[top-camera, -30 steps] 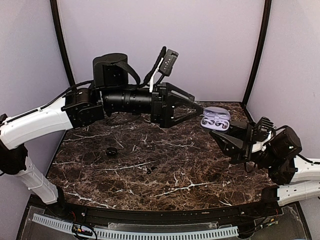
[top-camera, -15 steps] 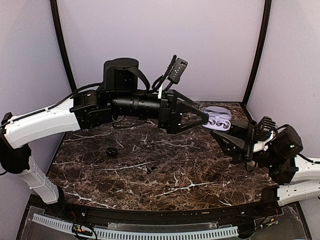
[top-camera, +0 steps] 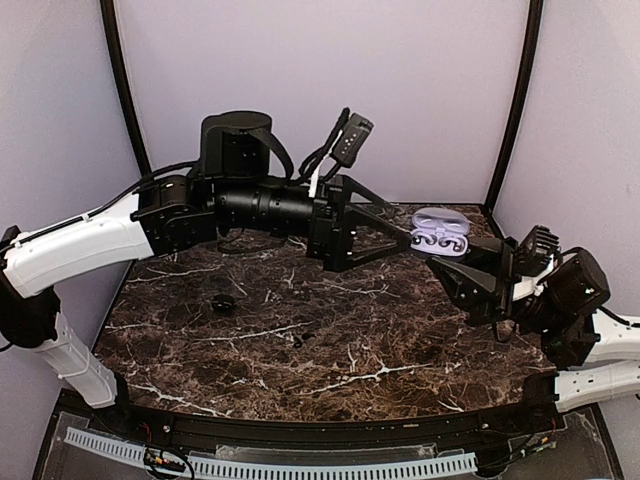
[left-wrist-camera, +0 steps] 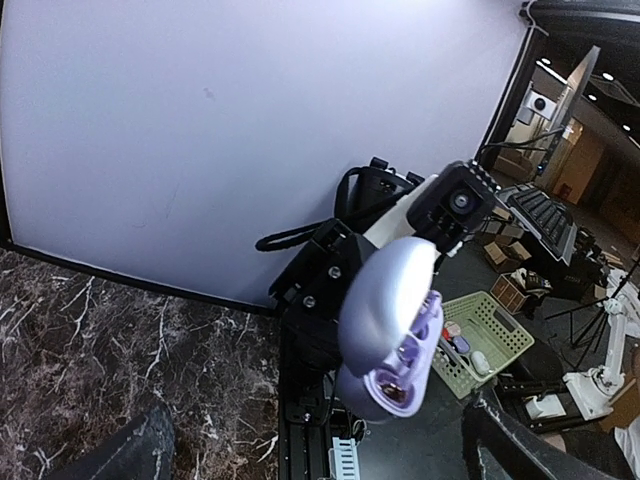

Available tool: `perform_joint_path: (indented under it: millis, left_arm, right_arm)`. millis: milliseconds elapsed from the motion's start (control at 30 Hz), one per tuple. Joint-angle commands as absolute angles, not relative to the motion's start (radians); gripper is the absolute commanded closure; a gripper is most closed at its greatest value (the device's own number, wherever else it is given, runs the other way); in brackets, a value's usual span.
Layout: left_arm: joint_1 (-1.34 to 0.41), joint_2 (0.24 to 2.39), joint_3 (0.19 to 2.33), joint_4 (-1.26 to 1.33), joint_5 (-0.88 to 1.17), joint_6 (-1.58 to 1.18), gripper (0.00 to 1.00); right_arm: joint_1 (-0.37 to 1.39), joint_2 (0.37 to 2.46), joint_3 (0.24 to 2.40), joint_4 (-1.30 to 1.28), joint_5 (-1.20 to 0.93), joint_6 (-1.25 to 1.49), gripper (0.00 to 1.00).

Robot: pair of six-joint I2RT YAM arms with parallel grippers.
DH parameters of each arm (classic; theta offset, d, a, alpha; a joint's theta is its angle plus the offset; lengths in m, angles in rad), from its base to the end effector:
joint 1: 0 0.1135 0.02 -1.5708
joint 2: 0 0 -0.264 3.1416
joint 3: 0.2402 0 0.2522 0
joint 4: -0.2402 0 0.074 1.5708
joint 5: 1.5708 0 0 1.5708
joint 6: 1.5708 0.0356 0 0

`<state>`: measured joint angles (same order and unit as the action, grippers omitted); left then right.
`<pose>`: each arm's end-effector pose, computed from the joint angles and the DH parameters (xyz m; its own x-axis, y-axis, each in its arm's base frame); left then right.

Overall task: Insert the wireless bluetooth earbuds into the charging case
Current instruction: Adjust the left earbud in the left side groove of the charging case, then close the charging case with the earbuds inside.

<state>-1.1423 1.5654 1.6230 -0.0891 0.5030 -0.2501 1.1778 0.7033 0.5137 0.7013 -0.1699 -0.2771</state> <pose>0.1360 -0.3390 0.4482 -0.2595 0.0461 -0.9647 0.9629 -0.0648 -0.2621 0.0579 0.1553 0.3504 0.4449 0.3691 -0.8160 -0.8787 0.3558 -0.3182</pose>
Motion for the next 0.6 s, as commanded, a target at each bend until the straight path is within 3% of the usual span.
perform_joint_path:
  millis: [0,567]
  left_arm:
    - [-1.143,1.491,1.659,-0.12,0.646,-0.133,0.01]
    - [-1.175,1.537,1.666,-0.086,0.605,-0.029,0.01]
  right_arm:
    - [1.173,0.681,0.506,0.736,-0.143,-0.172,1.0]
    - [1.17,0.739,0.553,0.676,-0.209,-0.045,1.0]
